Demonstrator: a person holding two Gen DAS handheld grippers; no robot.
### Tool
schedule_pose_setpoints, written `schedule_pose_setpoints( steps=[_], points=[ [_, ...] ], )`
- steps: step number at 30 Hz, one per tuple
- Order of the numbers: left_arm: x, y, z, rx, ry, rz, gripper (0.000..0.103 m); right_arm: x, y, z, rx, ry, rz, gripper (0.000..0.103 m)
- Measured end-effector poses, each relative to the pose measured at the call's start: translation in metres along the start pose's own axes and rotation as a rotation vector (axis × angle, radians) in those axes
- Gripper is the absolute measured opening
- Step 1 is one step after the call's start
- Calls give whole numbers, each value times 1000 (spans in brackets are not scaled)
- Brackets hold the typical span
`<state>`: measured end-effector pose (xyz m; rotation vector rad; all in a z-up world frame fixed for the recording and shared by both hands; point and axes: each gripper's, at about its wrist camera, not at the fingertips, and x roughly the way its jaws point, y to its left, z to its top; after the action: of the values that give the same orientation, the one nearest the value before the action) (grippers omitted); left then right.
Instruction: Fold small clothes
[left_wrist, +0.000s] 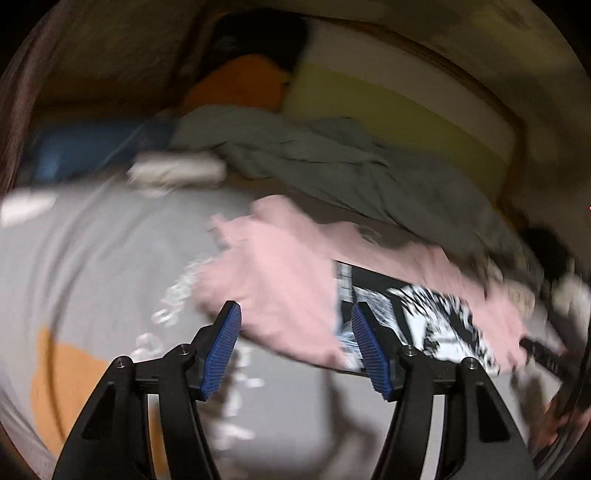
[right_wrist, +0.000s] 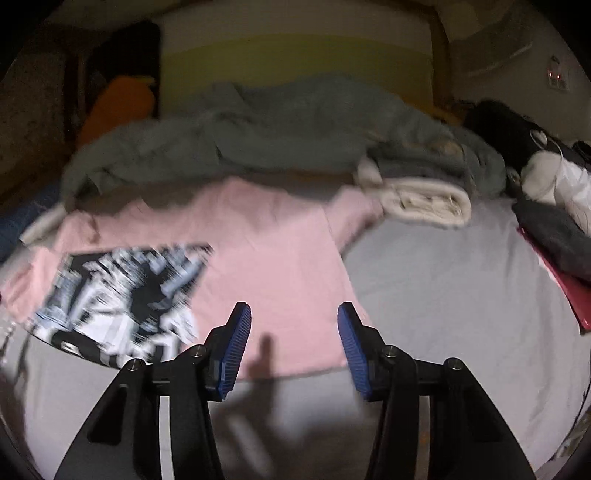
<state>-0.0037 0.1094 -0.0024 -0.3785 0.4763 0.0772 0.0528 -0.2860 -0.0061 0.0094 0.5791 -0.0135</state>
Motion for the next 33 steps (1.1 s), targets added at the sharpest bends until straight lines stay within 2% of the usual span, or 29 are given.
schedule_pose_setpoints(
  steps=[1,3,5,7,8,9,10,11,13,14,16,18,20,23,25,27,28,30,33],
  points=[
    [2,9,2,-35,24,23,61,-6,2,1,4,-20,26,50],
    [11,16,3,-18,66,118,60,-10,6,2,0,-24,51,50],
    [21,22,3,-33,96,90,60,-11,10,0,-13,-16,42,50],
    [32,37,8,-148,133,14,55,-11,10,-2,-15,-9,48,50],
    [37,45,10,-199,140,-18,43,-11,11,-3,-11,-5,51,50],
    [41,51,12,-237,145,-36,28,-11,11,-4,-8,-3,55,50],
    [45,58,13,-278,145,-57,22,-10,11,-5,-7,1,62,50],
    [46,64,14,-309,140,-82,12,-8,11,-5,-9,9,66,50],
    [43,71,14,-342,118,-101,9,0,11,-8,-22,35,20,50],
    [39,65,13,-306,108,-75,9,7,10,-9,-27,66,-21,50],
    [35,51,13,-203,91,-9,9,29,1,-15,-10,184,-111,50],
    [37,48,11,-192,105,26,12,32,-8,-17,48,190,-78,50],
    [42,57,6,-235,129,20,16,31,-6,-13,41,200,-84,50],
    [45,70,5,-276,138,-35,18,29,-10,-14,64,181,-63,50],
    [45,69,7,-275,135,-85,31,22,-15,-12,104,155,-30,50],
    [46,67,10,-278,134,-155,58,10,-24,-6,157,94,9,50],
    [47,64,11,-273,136,-170,60,6,-27,-3,171,70,16,50],
    [49,57,13,-251,131,-136,61,-2,-32,0,188,40,19,52],
    [51,55,13,-238,129,-117,61,-2,-38,0,209,48,14,52]
  ],
)
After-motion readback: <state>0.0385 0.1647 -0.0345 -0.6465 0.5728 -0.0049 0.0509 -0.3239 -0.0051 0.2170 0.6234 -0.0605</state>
